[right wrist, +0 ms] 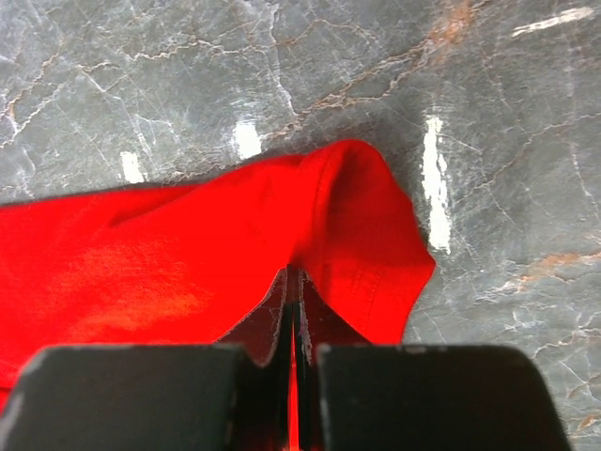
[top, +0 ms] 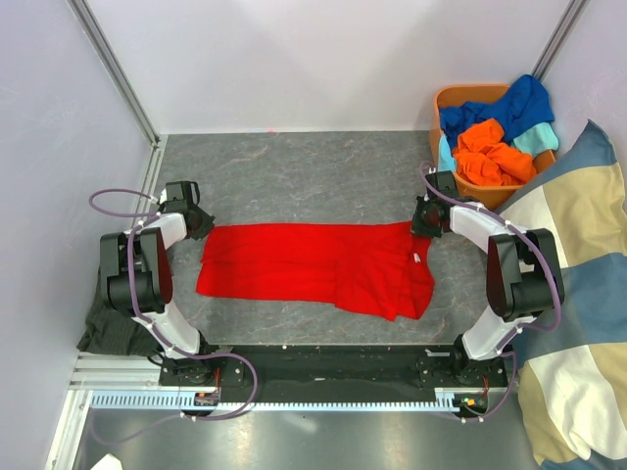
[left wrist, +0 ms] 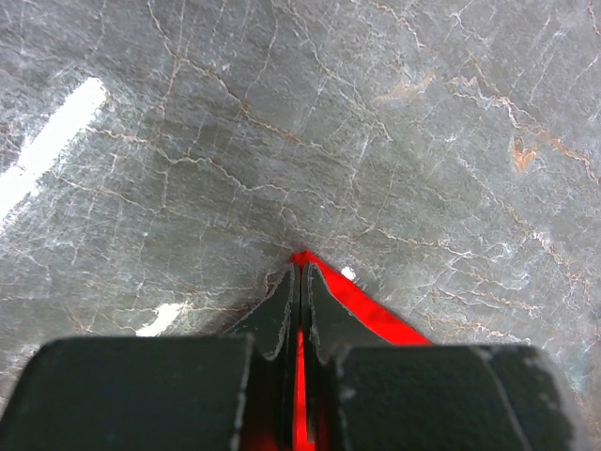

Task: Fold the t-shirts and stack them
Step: Fold the other side of the tshirt into a rectangle

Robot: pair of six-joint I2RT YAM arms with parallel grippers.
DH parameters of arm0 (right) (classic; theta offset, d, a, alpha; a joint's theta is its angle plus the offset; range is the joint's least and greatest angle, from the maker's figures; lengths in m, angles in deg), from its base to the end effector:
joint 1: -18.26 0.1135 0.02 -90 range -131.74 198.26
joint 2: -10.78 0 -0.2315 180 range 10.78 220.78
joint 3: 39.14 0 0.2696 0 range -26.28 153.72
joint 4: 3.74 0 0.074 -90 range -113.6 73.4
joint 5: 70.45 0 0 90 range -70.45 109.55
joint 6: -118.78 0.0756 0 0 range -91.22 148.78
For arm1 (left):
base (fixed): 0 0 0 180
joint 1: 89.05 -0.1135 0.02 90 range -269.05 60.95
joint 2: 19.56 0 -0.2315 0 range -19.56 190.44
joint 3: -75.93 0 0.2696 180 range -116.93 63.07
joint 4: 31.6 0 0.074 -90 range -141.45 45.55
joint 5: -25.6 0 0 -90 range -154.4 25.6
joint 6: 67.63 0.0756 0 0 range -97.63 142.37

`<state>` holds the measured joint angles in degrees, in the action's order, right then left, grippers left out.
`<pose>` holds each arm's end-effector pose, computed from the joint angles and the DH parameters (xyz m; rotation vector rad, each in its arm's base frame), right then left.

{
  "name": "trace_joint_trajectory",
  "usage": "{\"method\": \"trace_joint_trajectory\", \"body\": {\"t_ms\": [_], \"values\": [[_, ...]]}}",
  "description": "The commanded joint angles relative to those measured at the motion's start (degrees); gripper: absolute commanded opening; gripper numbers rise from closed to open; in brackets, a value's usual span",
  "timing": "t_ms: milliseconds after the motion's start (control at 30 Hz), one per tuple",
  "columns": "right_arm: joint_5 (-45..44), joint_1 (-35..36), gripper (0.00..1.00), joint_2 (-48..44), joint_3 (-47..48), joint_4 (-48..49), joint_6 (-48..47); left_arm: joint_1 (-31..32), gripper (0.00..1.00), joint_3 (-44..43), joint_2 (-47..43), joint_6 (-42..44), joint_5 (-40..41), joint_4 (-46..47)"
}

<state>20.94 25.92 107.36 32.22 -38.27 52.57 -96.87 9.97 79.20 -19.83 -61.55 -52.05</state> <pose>0.3623 0.0506 0.0994 0.3606 2.6061 0.2234 0.3674 0.0542 0.0765 -1.0792 2.2644 -0.1866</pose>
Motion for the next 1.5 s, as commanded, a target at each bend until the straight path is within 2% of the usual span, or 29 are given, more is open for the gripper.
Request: {"method": "trace_joint_trajectory", "body": {"t_ms": [0, 500, 533, 567, 667, 733, 1467], "values": [[-2.7, 0.16, 0.0, -3.49, 0.91, -0.91, -0.15, -0.18, 0.02, -0.78, 0.64, -0.08, 0.22, 1.18], [-6.75, 0.07, 0.01, -5.26, 6.45, -5.93, -0.76, -0.27, 0.02, -1.39, 0.29, 0.18, 0.58, 0.56], [-6.23, 0.16, 0.2, -4.82, 6.36, -5.75, -0.85, -0.36, 0.02, -1.3, 0.38, 0.18, 0.58, 0.56], [-6.05, 0.16, 0.27, -4.21, 6.1, -5.75, -0.68, -0.36, 0.02, -1.3, 0.38, 0.18, 0.49, 0.56], [-5.35, 0.07, 0.39, -3.59, 5.22, -4.61, -0.59, -0.19, 0.02, -1.3, 0.64, 0.1, 0.4, 0.56], [-4.99, 0.07, 0.43, -3.15, 4.87, -4.0, -0.5, -0.36, 0.02, -1.3, 0.82, 0.01, 0.4, 0.65], [-3.5, 0.07, 0.41, 3.44, 3.81, 0.14, 0.2, -0.27, 0.02, -1.04, 1.08, -0.08, 0.58, 0.65]]}}
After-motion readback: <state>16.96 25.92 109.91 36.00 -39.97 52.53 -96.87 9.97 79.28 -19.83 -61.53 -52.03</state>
